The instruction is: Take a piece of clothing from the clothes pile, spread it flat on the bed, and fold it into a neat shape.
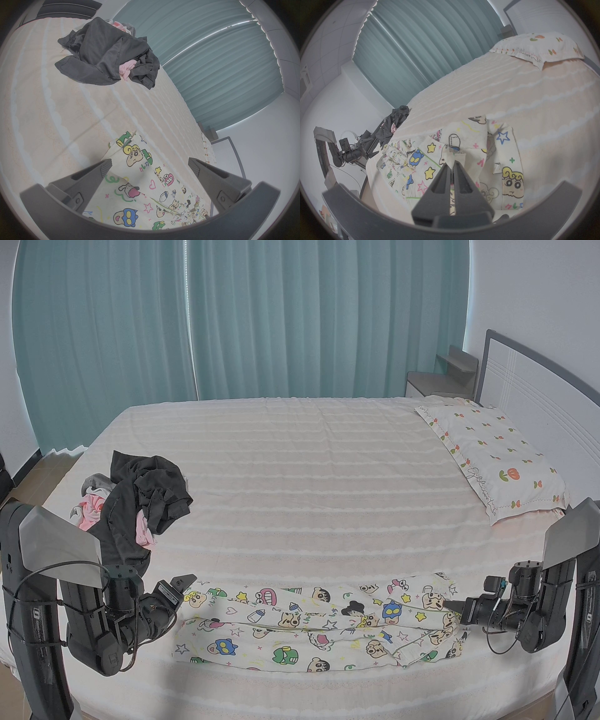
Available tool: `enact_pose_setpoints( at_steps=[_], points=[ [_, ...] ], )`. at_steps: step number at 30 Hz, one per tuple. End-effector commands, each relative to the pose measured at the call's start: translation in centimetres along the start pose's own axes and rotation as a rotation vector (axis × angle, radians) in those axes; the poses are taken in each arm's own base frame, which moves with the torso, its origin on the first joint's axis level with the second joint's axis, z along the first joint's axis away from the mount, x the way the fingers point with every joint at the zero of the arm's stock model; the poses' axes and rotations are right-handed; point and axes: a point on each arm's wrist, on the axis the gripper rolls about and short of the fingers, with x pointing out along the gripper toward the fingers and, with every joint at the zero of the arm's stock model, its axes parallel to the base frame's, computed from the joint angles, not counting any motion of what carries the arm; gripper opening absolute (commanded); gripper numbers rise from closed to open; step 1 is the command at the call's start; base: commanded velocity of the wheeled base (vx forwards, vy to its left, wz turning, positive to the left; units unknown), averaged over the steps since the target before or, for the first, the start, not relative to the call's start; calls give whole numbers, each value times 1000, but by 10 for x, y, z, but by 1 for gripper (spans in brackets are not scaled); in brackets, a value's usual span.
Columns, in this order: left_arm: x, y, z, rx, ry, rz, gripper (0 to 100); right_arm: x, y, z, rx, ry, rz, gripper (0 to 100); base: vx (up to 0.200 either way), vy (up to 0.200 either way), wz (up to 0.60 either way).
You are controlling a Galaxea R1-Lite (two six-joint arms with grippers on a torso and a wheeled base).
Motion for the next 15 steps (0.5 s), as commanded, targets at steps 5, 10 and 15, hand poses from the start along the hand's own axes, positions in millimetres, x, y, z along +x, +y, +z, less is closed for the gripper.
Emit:
enact_pose_setpoints(
  at_steps=[5,10,15],
  points=[
    [1,1,0,0,-3,-1,100,-6,29,30,-112,-113,75,0,0,0,0],
    [2,2,-1,17,1,4,100,8,37,44,-155,-167,115,0,0,0,0],
    [2,2,-1,16,1,6,100,28,26,42,-132,-127,102,0,0,0,0]
  ],
)
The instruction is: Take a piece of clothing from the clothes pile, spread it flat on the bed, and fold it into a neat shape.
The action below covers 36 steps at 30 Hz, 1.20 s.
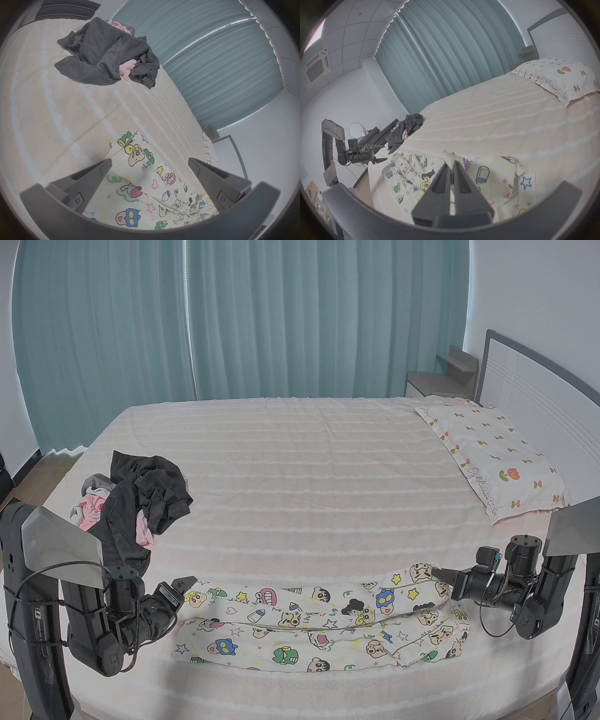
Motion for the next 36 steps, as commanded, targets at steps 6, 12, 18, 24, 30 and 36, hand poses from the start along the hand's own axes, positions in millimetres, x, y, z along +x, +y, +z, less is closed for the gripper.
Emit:
enact_pose_setpoints(
  at_steps=[6,12,18,24,30,36],
  points=[
    [1,0,-1,3,-1,-2,100,36,-31,-11,26,14,-69,0,0,0,0],
    [1,0,-1,1,-1,-2,100,50,-47,-9,52,38,-116,0,0,0,0],
    [1,0,-1,3,-1,-2,100,53,-52,-17,65,58,-131,0,0,0,0],
    [1,0,-1,3,-1,-2,100,51,-52,-12,53,27,-155,100,0,0,0],
    [1,1,-1,3,-1,0,100,44,-43,6,29,-26,-187,100,0,0,0],
    [1,1,-1,3,-1,0,100,32,-7,11,2,-6,-128,100,0,0,0]
  ],
)
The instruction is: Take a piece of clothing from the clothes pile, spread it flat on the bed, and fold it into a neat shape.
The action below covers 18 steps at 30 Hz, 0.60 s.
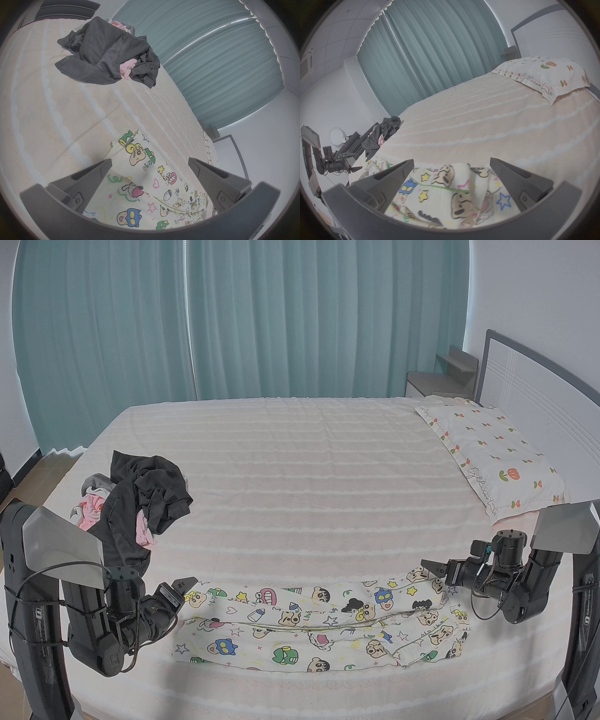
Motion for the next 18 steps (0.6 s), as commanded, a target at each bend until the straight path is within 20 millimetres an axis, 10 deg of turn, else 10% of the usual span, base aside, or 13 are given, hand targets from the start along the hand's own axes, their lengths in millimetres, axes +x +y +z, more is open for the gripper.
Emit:
enact_pose_setpoints(
  at_steps=[1,18],
  points=[
    [0,0,0,0,-3,-6,100,-12,31,1,-31,19,61,100,0,0,0],
    [0,0,0,2,-3,-6,100,32,38,-40,107,188,86,100,0,0,0]
  ],
)
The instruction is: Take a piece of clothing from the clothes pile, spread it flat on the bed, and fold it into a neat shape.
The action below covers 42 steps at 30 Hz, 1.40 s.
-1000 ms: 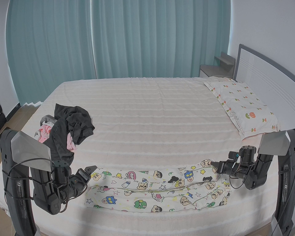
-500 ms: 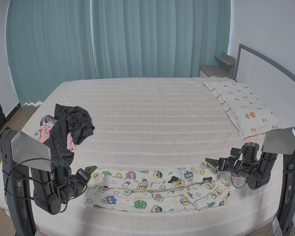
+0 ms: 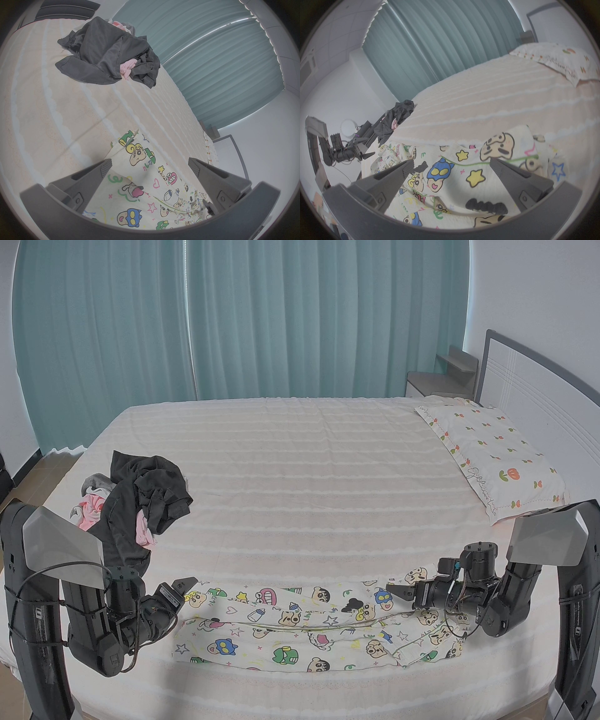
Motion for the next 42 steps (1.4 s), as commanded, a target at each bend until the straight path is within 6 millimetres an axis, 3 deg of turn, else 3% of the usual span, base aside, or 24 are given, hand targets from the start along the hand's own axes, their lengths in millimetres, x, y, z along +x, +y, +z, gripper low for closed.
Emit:
enact_pose_setpoints(
  at_steps=[1,8,15,17,18,19,22,24,30,35,38,42],
  points=[
    [0,0,0,1,-4,-5,100,8,-7,-5,90,21,-12,100,0,0,0],
    [0,0,0,1,-4,-5,100,3,-13,-4,146,48,-69,100,0,0,0],
    [0,0,0,1,-4,-5,100,-12,0,6,136,26,-95,100,0,0,0],
    [0,0,0,3,-4,-5,100,-32,10,15,144,-1,-86,100,0,0,0],
    [0,0,0,3,-4,-5,100,-32,10,15,144,-1,-86,100,0,0,0],
    [0,-1,1,8,-5,-8,100,-51,18,18,177,-21,-80,100,0,0,0],
    [-3,-5,2,30,-15,-24,100,-76,24,13,257,-47,-62,100,0,0,0],
    [-8,-15,4,56,-25,-58,100,-82,22,8,289,-61,-54,100,0,0,0],
    [-20,-39,6,228,-2,-73,100,-92,17,-19,309,-45,-19,100,0,0,0],
    [-10,-52,21,264,18,-22,100,-91,16,-23,312,-20,-13,100,0,0,0],
    [-2,-52,28,371,143,59,100,-93,17,-25,313,-6,1,100,0,0,0],
    [5,-58,39,398,180,47,100,-92,16,-26,313,0,-3,100,0,0,0]
  ],
)
